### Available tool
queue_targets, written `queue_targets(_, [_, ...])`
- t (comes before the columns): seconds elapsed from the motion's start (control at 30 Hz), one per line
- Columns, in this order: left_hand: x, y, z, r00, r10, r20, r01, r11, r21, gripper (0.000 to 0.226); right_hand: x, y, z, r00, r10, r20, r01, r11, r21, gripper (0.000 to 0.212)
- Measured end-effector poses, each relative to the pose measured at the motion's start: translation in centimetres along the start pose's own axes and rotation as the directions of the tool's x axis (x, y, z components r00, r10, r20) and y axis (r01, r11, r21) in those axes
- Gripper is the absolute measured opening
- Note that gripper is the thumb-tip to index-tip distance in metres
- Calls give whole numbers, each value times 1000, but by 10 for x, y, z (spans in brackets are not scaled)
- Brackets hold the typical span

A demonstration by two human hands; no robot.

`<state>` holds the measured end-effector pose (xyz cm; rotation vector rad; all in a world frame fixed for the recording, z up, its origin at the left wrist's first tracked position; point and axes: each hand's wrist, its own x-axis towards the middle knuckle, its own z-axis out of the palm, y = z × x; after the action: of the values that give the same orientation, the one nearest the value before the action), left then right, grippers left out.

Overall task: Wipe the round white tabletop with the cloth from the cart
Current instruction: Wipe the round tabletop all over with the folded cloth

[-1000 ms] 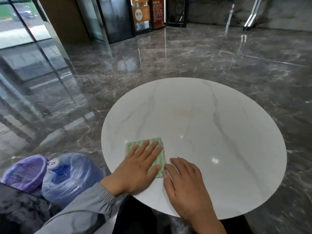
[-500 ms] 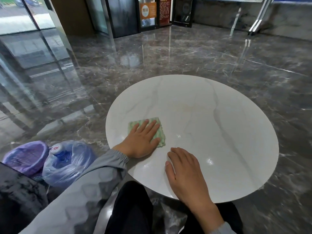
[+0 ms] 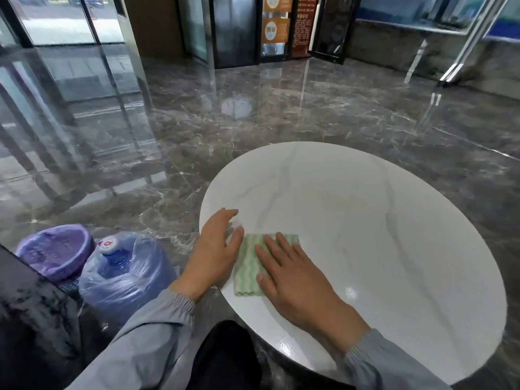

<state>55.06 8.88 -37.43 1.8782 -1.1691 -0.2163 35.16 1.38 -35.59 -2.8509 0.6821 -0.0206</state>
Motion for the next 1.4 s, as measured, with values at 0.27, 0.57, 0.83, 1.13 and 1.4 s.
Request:
queue_targets(0.27, [55,-39,5,994,-12,-105,11,1000,-6,35,76,7,11,993,4,115,-1,1000,-24,67])
queue_targets(0.57, [103,-56,13,995,-63,-71,67,997,45,48,212,44,-4,975,121,187,-107,991,-86,66])
queue_targets(0.83, [91,-46,14,993,-80,-92,85,995,50,61,297,53,-23,956,202,212,-194,979,-59,70])
queue_targets(1.13, [88,-41,8,981,-100,-169,69,982,-177,49,235,25,-4,973,-113,200,128,990,-65,62])
queue_targets(1.4, [81,-35,3,993,-41,-111,32,996,-86,58,129,18,9,980,-132,150,142,988,-56,70])
